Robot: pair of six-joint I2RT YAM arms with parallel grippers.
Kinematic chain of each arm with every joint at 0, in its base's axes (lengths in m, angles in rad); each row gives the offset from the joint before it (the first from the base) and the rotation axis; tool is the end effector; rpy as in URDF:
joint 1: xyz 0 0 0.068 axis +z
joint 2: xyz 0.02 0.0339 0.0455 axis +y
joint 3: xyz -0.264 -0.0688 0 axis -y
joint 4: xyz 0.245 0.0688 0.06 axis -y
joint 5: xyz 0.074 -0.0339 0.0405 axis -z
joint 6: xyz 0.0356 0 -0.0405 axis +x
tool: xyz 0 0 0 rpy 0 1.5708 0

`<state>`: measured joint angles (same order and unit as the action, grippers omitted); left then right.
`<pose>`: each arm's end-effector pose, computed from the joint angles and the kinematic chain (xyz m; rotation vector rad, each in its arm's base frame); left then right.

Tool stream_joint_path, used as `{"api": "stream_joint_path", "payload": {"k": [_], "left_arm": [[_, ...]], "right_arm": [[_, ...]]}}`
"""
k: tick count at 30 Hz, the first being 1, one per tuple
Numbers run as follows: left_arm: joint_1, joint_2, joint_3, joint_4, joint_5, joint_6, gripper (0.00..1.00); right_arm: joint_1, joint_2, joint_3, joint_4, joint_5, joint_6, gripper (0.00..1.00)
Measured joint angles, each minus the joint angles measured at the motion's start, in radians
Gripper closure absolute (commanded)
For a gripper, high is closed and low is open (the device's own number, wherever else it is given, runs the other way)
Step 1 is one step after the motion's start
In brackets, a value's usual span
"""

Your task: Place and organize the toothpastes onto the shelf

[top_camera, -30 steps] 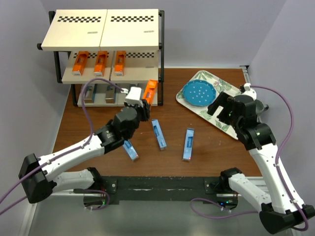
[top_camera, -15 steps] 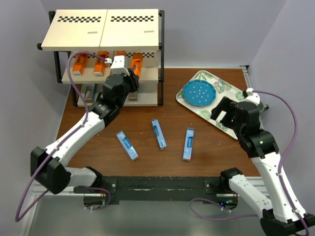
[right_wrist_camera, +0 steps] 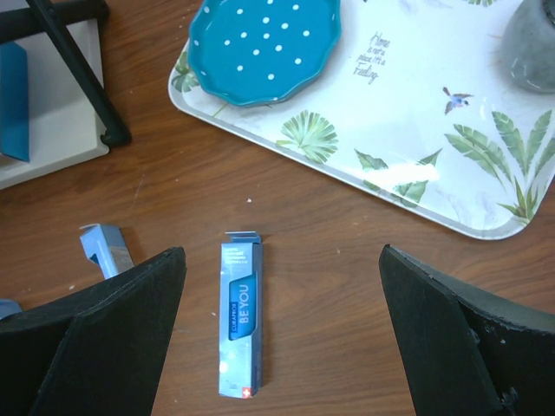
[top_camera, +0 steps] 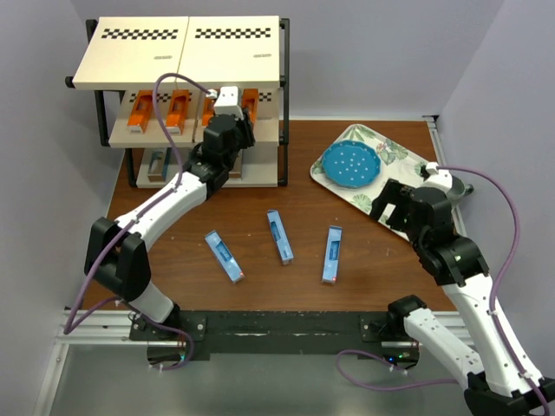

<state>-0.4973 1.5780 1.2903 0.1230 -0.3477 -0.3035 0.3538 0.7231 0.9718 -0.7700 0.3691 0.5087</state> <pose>0.3396 -0.1706 0.3479 -0.0882 1.7319 -0.2892 0.1336 0.0357 0.3533 0.3786 2.0220 0.1481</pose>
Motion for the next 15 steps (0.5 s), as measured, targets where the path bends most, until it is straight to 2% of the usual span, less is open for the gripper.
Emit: {"api": "stream_joint_path", "payload": {"k": [9,15], "left_arm": [[0.003,0.065,0.015,0.064,-0.009,0.034,0.58],[0.002,0.08,0.017,0.087,-0.011,0.035,0.43]], "right_arm": [[0.008,-0.008,-0.015,0.0,0.015,-0.013,0.02],[0.008,-0.019,-0.018,0.0,0.016,-0.013,0.02]]}}
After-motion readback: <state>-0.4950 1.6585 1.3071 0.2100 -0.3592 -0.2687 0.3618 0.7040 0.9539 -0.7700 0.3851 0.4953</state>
